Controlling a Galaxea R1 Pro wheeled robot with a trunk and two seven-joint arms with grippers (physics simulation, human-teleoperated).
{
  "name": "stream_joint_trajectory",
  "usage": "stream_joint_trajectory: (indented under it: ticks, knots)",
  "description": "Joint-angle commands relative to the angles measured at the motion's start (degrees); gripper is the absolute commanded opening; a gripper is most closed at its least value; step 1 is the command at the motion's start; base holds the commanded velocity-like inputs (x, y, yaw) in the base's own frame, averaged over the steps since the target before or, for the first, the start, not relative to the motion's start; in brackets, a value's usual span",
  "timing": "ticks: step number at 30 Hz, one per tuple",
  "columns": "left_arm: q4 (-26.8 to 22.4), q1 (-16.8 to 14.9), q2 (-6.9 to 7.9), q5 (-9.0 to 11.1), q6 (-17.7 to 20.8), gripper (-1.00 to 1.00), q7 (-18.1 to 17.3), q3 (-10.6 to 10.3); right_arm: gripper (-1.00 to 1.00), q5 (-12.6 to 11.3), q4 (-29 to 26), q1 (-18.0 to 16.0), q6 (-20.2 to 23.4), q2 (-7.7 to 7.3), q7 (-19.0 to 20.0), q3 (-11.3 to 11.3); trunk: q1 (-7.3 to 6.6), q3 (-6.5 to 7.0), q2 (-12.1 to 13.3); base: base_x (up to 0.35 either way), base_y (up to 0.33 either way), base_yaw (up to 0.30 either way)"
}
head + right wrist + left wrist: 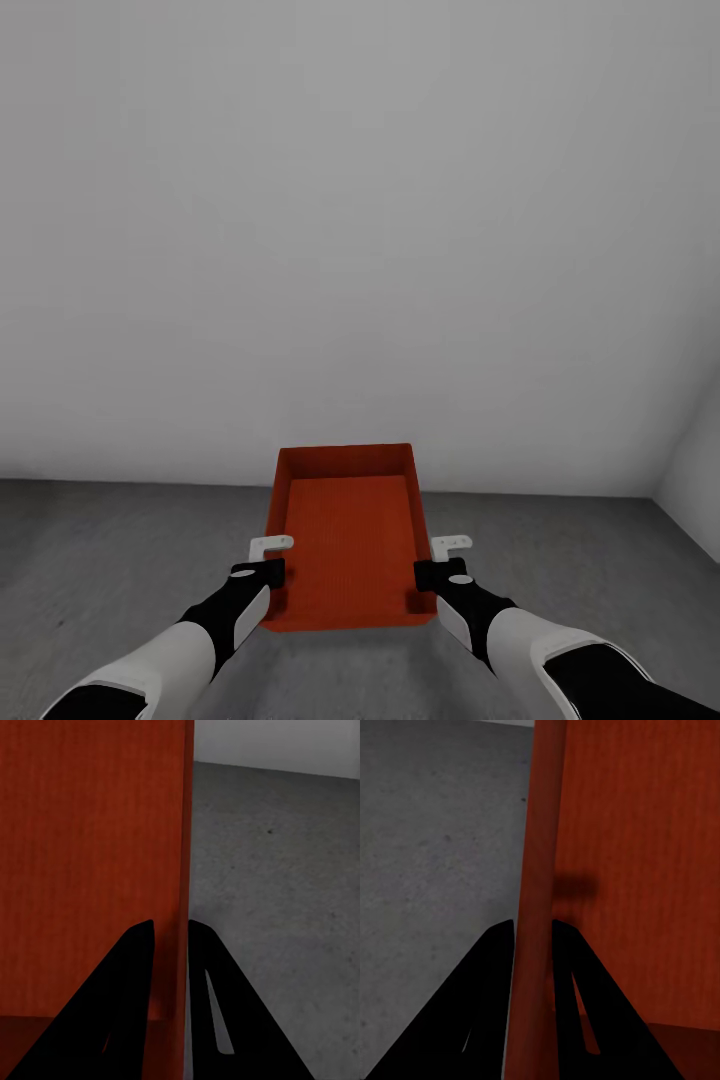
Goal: Move the two storage containers from the living room to the garage. In the garage, place one container on the floor and stack the other container on top of it (either order is fine).
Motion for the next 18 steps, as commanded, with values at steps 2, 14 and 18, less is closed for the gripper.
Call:
stream_joint_trajectory:
  ticks: [2,14,18]
  knots:
    - [-0.2,0.0,1.41,-0.6,0.4,-1.00,0.8,1.4,-1.00,-0.9,0.1,0.0,-0.3,-0.14,-0.3,-0.6,-0.01,-0.24,0.0,0.000,0.000,0.000]
    - [-0.2,0.0,1.42,-0.6,0.4,-1.00,0.8,1.4,-1.00,-0.9,0.1,0.0,-0.3,-0.14,-0.3,-0.6,-0.01,-1.36,0.0,0.000,0.000,0.000]
    - [-0.2,0.0,1.41,-0.6,0.4,-1.00,0.8,1.4,-1.00,-0.9,0.1,0.0,-0.3,-0.14,-0.3,-0.6,-0.01,-1.73,0.0,0.000,0.000,0.000]
